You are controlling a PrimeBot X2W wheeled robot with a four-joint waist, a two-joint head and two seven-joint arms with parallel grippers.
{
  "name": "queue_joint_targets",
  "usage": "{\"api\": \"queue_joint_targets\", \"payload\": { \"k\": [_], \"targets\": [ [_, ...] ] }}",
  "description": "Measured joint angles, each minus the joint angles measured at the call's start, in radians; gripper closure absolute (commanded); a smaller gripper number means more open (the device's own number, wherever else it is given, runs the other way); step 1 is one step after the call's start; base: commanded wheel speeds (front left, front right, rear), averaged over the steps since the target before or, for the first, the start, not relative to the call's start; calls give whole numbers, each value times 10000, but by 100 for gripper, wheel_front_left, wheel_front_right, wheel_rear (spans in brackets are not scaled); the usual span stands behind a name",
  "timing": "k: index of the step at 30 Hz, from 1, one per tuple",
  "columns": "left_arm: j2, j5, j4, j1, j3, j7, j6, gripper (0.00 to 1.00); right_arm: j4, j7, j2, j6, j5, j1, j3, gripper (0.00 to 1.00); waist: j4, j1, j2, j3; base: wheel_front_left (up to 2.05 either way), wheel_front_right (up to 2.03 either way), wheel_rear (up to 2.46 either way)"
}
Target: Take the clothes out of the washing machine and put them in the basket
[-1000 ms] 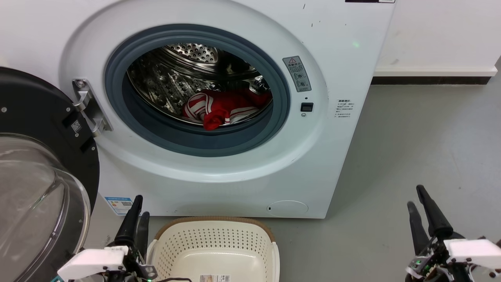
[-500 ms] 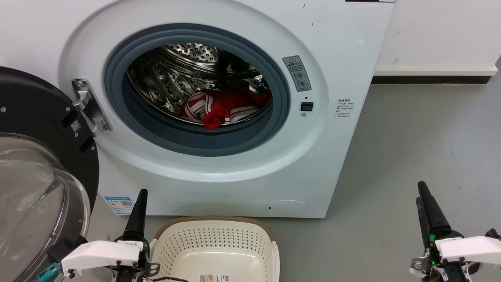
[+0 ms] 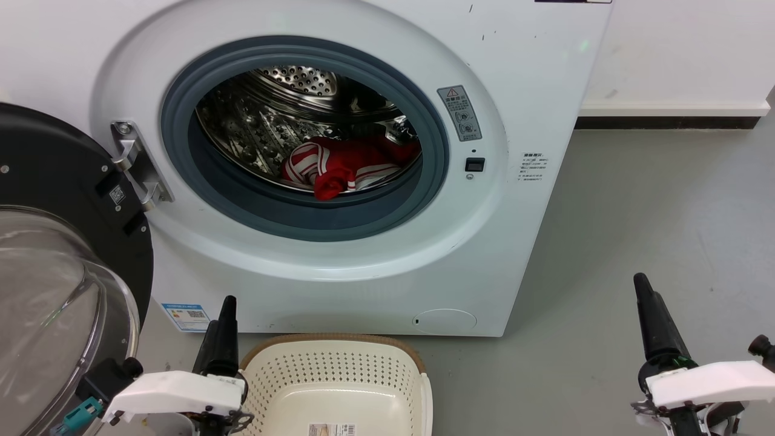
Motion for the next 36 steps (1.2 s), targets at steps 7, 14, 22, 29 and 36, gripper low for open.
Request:
{"api": "queue_joint_targets", "payload": {
  "k": [7,14,22,29,36],
  "targets": [
    [2,1300,-213,43,-201,-268,249,0,-389,-251,0,0,-1444,153,171,0,9,0,0,-1,0,0,0],
    [2,2506,-374,182,-391,-502,454,0,-723,-493,0,0,-2706,258,282,0,16,0,0,1,0,0,0],
    [8,3664,-533,243,-570,-746,688,0,-1072,-748,0,0,-3960,362,395,0,23,0,0,0,0,0,0],
    [13,4498,-704,366,-683,-963,780,0,-1298,-953,0,0,-4963,473,443,0,29,0,0,-12,0,0,0],
    [15,5269,-826,438,-798,-1149,813,0,-1501,-1141,0,0,-5822,572,493,0,46,0,0,-17,0,0,0]
  ]
}}
